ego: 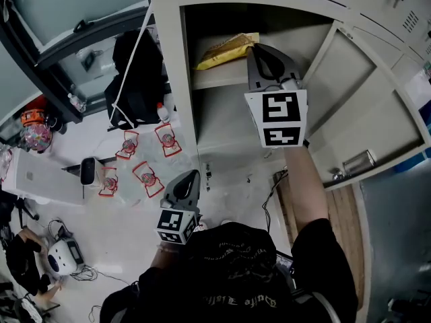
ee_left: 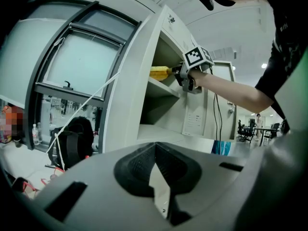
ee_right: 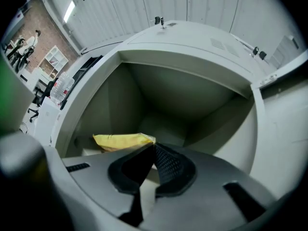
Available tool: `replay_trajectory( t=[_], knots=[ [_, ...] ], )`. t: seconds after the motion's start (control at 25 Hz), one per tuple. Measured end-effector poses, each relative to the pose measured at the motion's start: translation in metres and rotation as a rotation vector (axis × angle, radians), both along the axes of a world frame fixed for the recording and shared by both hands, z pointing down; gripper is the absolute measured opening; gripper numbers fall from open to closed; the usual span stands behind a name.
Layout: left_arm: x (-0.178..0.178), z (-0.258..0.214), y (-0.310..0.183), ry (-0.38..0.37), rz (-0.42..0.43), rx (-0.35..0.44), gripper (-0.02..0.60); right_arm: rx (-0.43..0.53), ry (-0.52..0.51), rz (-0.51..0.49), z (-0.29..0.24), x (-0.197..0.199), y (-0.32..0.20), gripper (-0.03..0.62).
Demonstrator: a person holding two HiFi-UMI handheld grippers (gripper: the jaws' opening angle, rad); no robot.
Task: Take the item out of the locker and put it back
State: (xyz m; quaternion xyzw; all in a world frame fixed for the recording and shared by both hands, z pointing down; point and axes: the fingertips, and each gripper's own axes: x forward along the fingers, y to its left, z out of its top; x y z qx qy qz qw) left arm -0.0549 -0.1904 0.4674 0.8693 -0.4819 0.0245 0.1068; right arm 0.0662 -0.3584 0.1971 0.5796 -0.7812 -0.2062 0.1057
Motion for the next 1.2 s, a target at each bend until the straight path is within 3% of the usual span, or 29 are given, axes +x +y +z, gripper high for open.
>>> replay_trajectory(
  t=[0.32, 0.68, 1.2],
  knots=[
    [0.000, -0.001, 0.005, 0.006, -0.005, -0.007, 0.008, 0.076, -0.064, 0.002, -0.017, 0.018, 0.036, 0.006],
    [0.000, -0.018, 0.006, 0.068, -0.011, -0.001, 0.008, 0.114, -0.109, 0.001, -0.011, 0.033, 0.086, 0.006],
    [0.014, -0.029, 0.016, 0.056, 0.027, 0.032, 0.008, 0.095, -0.147, 0.019, 0.023, 0.045, 0.133, 0.006]
  ],
)
